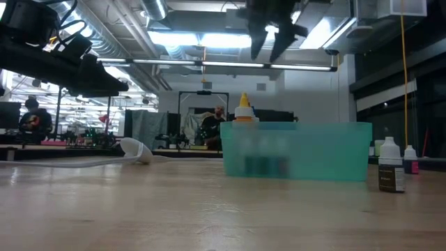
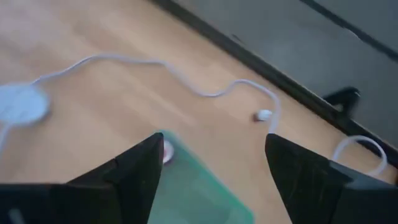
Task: Pick & Place food coloring
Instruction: Put the small black food coloring bottle into the green bin
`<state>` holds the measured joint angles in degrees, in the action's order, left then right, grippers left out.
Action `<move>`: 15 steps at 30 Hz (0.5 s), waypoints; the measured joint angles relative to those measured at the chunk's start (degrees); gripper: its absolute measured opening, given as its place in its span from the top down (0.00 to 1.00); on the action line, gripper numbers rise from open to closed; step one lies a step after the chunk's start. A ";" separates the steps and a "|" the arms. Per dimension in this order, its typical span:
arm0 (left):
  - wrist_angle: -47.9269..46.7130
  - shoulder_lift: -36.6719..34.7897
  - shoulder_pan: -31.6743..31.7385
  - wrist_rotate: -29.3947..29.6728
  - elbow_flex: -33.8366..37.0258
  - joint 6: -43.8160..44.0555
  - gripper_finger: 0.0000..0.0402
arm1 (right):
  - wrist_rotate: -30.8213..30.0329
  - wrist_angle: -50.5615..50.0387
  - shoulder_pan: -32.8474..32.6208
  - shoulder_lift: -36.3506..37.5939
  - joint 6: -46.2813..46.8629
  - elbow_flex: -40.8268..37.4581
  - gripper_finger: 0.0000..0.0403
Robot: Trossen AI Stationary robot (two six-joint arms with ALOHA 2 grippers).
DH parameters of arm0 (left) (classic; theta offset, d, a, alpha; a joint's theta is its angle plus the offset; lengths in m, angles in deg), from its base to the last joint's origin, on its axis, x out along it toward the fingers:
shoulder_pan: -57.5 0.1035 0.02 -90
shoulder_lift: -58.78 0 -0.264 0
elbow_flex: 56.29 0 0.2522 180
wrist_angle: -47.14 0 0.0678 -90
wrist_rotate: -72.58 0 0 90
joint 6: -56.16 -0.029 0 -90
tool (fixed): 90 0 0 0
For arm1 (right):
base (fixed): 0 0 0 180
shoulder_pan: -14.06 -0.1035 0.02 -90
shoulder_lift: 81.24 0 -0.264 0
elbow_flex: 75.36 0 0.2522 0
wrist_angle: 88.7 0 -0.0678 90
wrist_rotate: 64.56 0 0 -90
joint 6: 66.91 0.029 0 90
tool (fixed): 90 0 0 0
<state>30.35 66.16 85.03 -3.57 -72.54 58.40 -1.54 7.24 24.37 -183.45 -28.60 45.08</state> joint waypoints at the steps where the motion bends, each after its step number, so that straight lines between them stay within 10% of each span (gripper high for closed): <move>1: 0.00 0.00 0.01 -0.02 0.00 0.00 0.10 | 0.06 -0.05 1.69 0.00 0.37 -0.09 0.31; 15: 0.00 -0.01 0.02 0.00 -0.01 0.00 0.10 | 9.39 -0.67 21.37 -0.46 4.95 -5.38 0.31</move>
<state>30.35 66.15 85.05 -3.57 -72.55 58.40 7.85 6.57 45.74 -183.91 -23.65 39.69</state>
